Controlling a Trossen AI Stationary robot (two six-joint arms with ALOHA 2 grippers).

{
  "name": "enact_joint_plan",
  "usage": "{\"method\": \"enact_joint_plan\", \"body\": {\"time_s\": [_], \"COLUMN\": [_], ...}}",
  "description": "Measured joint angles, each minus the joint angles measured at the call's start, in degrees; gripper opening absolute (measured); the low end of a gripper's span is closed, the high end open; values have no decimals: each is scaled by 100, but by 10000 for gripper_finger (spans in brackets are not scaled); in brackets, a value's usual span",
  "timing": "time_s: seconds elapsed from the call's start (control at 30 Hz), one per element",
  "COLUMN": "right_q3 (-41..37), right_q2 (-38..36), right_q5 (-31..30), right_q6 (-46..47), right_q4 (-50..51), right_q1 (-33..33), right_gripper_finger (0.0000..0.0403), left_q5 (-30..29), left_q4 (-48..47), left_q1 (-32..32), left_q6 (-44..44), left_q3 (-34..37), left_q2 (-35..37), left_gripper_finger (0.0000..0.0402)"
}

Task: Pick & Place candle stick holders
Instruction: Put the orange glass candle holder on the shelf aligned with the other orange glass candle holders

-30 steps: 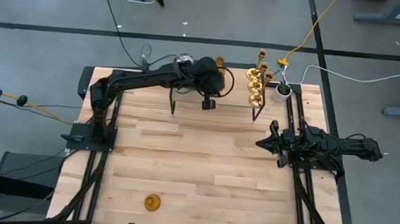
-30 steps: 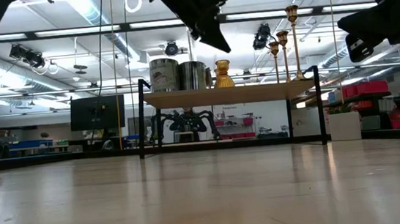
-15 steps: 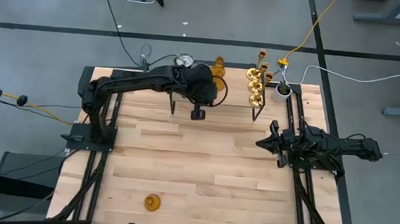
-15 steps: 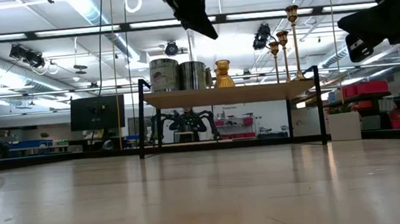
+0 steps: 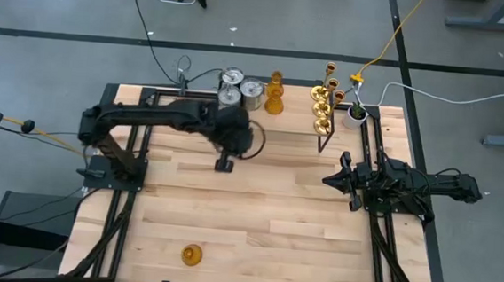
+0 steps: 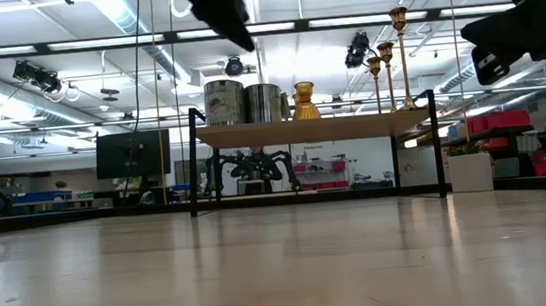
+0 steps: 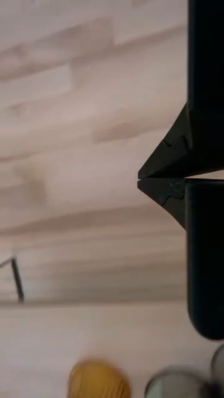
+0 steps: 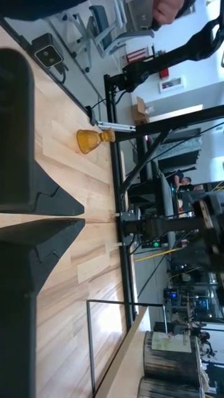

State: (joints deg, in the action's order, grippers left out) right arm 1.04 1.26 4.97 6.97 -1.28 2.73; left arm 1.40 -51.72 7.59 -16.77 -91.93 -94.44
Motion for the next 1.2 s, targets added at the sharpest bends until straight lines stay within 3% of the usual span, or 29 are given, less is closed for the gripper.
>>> {"method": "enact_joint_plan", "body": {"time_s": [0.4,0.7,1.2], "right_q3": [0,0,0], "right_q2": [-1,0,-2], "right_q5": [0,0,0], "right_q6": [2,1,2], "right_q4": [0,1,0], "right_q1": [-1,2,0], "right_gripper_finger": [20,20,20], "left_q5": [-54,-73,-464], "left_q4": [-33,-2,136], "left_q1": [-1055,-2097,-3767], "left_q6": [733,1354,2122], "left_q3": [1356,2113,2123], "left_q2": [1334,1811,1795], "left_gripper_finger": [2,8,113]}}
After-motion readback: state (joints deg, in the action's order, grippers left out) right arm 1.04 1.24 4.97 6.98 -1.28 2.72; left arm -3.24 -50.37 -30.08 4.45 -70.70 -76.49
